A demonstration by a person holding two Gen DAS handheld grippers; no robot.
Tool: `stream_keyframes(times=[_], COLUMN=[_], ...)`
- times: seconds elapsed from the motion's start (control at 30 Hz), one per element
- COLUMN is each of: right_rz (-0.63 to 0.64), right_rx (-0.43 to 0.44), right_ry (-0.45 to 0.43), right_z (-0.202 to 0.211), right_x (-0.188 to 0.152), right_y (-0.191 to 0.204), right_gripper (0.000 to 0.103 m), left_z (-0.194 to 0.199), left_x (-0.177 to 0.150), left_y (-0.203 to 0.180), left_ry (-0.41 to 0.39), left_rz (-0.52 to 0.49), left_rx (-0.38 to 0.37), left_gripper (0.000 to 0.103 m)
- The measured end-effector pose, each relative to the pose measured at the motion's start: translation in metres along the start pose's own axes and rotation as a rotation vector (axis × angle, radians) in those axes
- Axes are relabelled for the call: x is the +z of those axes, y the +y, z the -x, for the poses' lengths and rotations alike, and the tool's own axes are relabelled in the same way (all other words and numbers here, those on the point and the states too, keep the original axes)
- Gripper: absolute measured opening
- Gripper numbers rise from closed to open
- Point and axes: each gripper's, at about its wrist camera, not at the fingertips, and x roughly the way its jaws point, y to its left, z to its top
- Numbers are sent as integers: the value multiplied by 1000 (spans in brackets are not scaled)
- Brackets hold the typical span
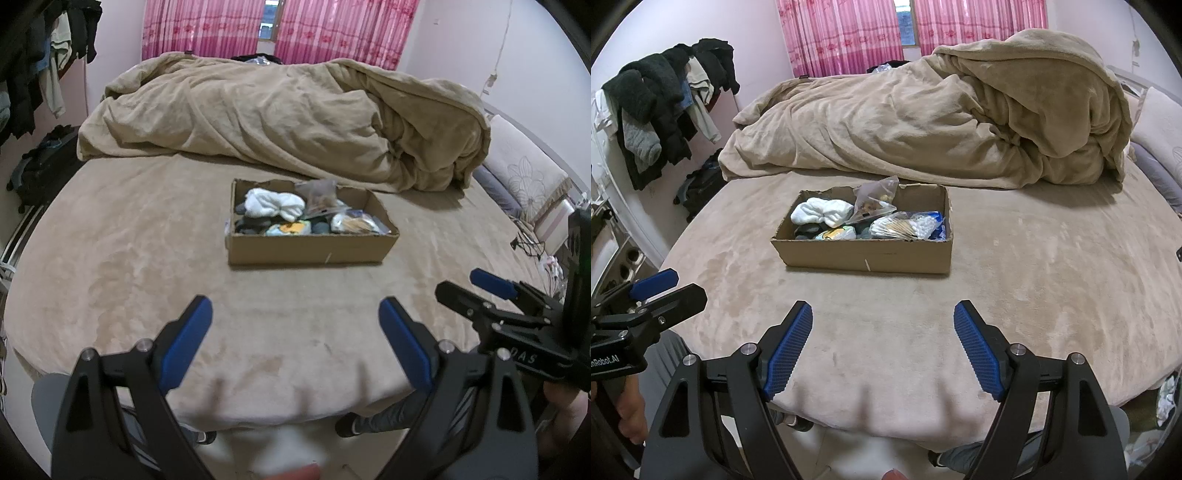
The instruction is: Organize objects
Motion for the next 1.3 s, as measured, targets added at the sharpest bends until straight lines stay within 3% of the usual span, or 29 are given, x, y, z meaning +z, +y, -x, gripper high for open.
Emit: stream_keyframes(times=[1.3], right_rz=[-17], right_rx=[11], right_ry=[10], right_z=[-8], right_x=[1], right_y=[-5], right_gripper=[82], left_z=[-9], left_x=[1], left_y=[-3], left_ry=[17], left_rz=[4], left_rx=[18], left_gripper=[93])
